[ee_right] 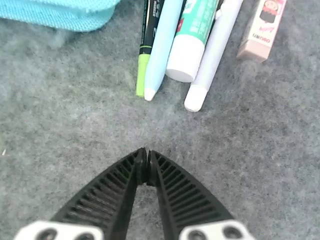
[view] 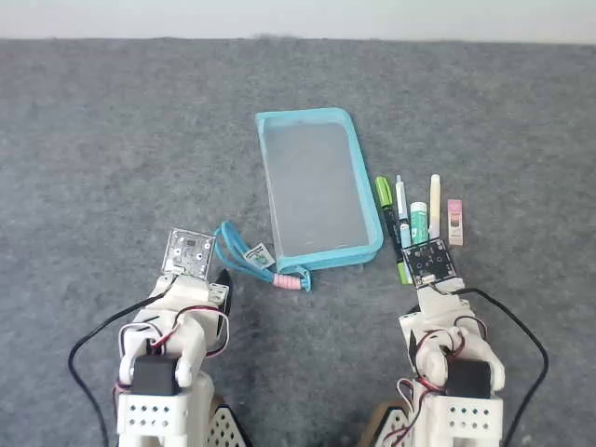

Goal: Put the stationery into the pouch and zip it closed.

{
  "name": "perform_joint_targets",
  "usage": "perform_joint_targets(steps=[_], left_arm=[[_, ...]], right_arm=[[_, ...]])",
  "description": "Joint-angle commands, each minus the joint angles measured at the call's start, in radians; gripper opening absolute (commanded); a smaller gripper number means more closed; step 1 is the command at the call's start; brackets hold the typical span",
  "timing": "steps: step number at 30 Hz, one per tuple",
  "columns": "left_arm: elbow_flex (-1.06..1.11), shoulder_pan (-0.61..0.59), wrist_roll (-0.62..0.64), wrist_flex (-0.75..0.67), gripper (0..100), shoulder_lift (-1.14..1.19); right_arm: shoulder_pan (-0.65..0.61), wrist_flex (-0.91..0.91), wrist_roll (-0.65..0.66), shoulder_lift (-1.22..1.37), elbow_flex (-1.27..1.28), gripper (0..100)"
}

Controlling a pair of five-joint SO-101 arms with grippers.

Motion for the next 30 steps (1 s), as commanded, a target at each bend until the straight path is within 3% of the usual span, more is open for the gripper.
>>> perform_joint_targets(steps=[1,19,24,28,30], left_arm=[[-0.007,-0.006,0.008,0.006,13,-0.015],[-0.007,-0.006,0.008,0.006,13,-0.015],[-0.007,-0.006,0.008,0.006,13,-0.015],[-0.007,-0.006,0.008,0.006,13,-0.015],[-0.007,-0.006,0.008,0.006,13,-0.015]], right_arm=[[0.002,0.010,-0.003,-0.012,0.020,0.8],[-0.111,0.007,-0.003,-0.012,0.020,0.9],[-0.110,-0.116,0.002,-0.012,0.018,0.9],[-0.108,-0.179,0.109,-0.012,-0.028,0.9],[-0.110,-0.182,0.097,-0.012,-0.075,0.9]])
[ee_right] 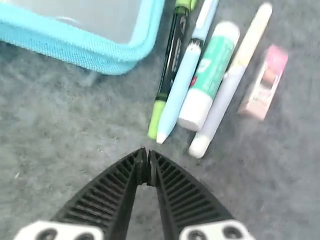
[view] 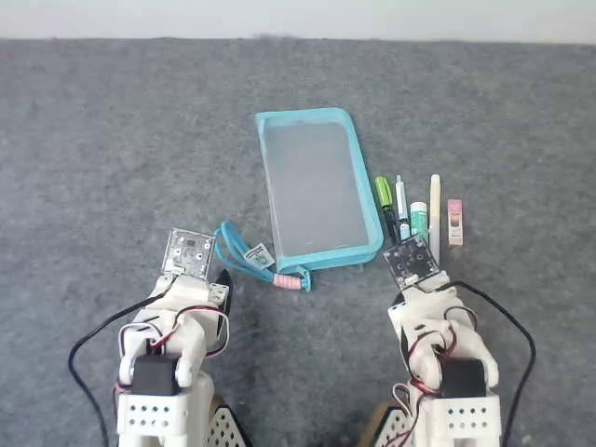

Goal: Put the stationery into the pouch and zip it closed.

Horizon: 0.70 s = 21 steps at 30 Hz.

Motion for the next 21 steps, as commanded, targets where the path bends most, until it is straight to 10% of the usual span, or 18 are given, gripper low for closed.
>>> perform_joint_targets(steps=[1,10,21], left_arm=[[-0.007,-0.006,0.008,0.006,13,-0.015],[-0.007,-0.006,0.008,0.006,13,-0.015],[-0.007,-0.006,0.008,0.006,13,-0.015]], right_arm=[[-0.004,-0.039,-0.009,-0.012,-0.098,0.9],[-0.082,-0.079,-0.078,0.099,-0.298,1.0],[-0.377,-0.171,-0.270,1.004,-0.741,4.9]])
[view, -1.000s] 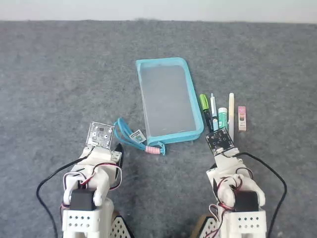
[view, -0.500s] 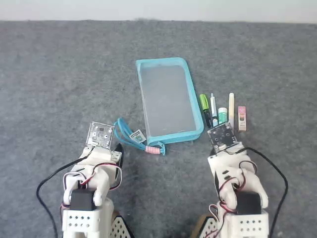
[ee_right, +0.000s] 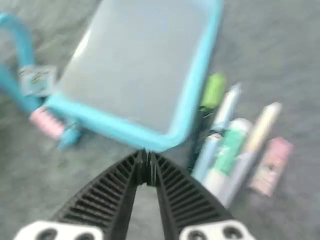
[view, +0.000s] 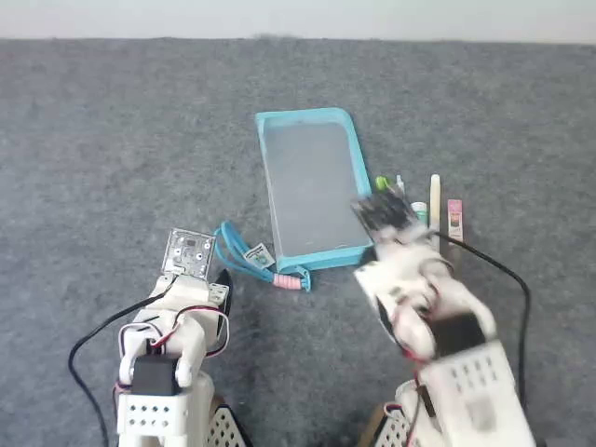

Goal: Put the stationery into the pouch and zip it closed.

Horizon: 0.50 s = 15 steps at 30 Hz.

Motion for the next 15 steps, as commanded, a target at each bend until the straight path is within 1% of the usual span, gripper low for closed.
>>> perform_joint_targets(steps=[1,5,10,15], left_arm=[[-0.007,-0.006,0.008,0.006,13,-0.015],[-0.007,-0.006,0.008,0.006,13,-0.015],[-0.007,-0.006,0.008,0.006,13,-0.015],[-0.007,-0.006,0.008,0.006,13,-0.015]], right_arm=[[-0.088,-0.048,-0.075,0.366,-0.181,7.6],[-0.104,-0.064,-0.083,0.641,-0.298,16.2],[-0.108,-0.068,-0.081,0.860,-0.379,15.0],[-0.102,-0.073,-0.081,0.978,-0.471,14.5]])
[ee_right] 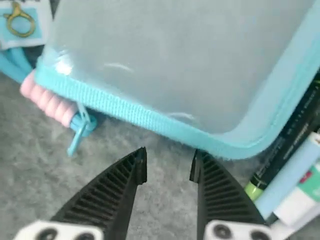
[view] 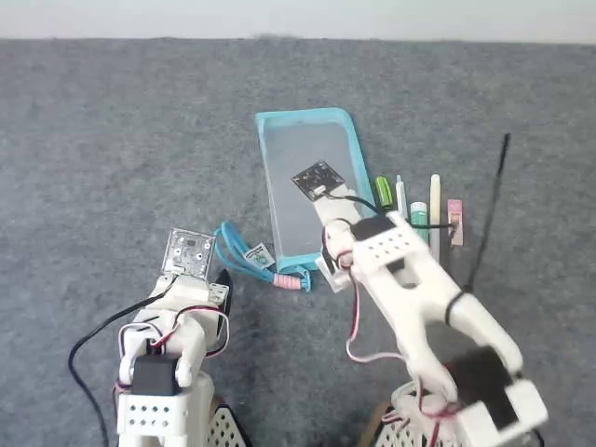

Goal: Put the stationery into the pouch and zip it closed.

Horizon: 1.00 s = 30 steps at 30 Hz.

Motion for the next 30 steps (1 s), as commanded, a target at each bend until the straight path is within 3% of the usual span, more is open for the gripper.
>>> perform_joint_targets(steps=[1,8,20,26,30], left_arm=[[-0.007,-0.006,0.008,0.006,13,-0.015],[-0.007,-0.006,0.008,0.006,13,-0.015],[-0.007,-0.006,0.008,0.006,13,-0.015],[-0.007,-0.006,0.008,0.006,13,-0.015],[-0.007,-0.006,0.008,0.006,13,-0.015]], right_arm=[[-0.010,-0.018,-0.017,0.044,-0.117,14.5],[0.015,-0.018,-0.014,0.199,-0.307,14.5],[0.183,0.062,-0.072,0.449,-0.675,14.5],[0.090,0.286,-0.226,0.383,-0.767,14.5],[-0.051,0.338,-0.364,0.352,-0.766,14.5]])
